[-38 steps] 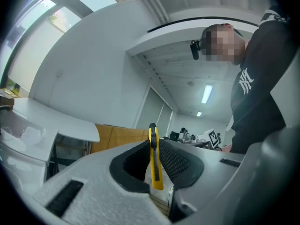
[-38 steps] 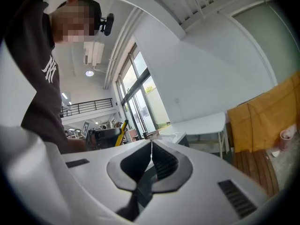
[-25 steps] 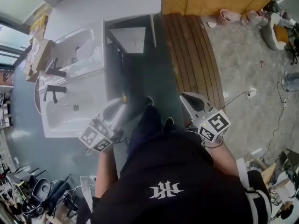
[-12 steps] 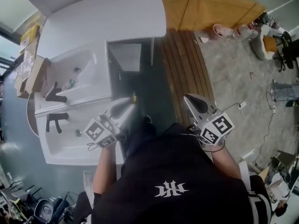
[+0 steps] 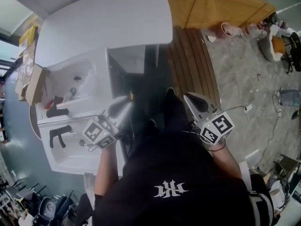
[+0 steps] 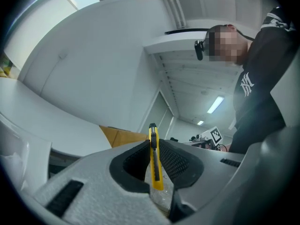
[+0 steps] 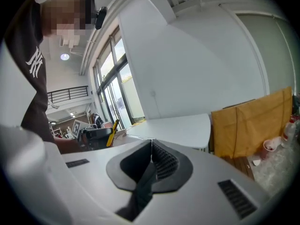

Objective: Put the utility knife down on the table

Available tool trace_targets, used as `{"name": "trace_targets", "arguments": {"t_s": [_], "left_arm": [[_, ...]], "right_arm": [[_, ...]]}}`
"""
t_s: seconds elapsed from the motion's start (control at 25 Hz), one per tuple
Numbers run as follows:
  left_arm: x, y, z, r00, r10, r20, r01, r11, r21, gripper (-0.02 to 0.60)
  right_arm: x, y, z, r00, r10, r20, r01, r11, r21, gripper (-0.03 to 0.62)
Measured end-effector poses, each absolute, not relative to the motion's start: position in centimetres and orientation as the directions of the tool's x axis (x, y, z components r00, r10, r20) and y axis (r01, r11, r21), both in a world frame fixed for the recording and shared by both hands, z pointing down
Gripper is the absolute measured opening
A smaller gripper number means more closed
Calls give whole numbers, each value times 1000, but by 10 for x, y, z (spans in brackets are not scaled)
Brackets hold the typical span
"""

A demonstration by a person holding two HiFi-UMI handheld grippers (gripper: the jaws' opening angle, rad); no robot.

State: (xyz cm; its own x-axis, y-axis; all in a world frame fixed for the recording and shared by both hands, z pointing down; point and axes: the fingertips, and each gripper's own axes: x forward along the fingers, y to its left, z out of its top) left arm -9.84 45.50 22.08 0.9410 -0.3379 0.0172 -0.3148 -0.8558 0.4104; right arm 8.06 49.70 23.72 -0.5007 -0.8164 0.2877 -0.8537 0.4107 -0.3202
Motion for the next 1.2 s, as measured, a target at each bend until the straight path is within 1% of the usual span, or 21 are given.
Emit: {"name": "trace_targets", "arguments": {"t_s": [0.28,0.52,0.68,0.84,0.96,1.2], "left_arm": [[-54,360,223,890,-446,94,-444,-800,404,58],[-5,289,200,846,-510,151,-531,-785,319,58],[1,248,190,825,-536,180,-565,-780,269,58],[-6,206,198,818,-540,199,-576,-771,272,58],[-14,163,208,819,-544,184,-574,-766,291,58],[-25,60,235,868,-483,113,-493,-812,314,57]], "right_arm": [[132,374,252,-583,-775,245,-789,468,-398,5],[165,280,248,-673,-717,181,-712,563,-419,5],[168,233,253,-697,-696,172,-689,585,-429,5],[170,198,259,-686,-707,172,-697,570,-435,5],[177,169,271,-658,-726,200,-725,539,-429,5],[189,99,281,-556,-776,299,-815,438,-379,5]]}}
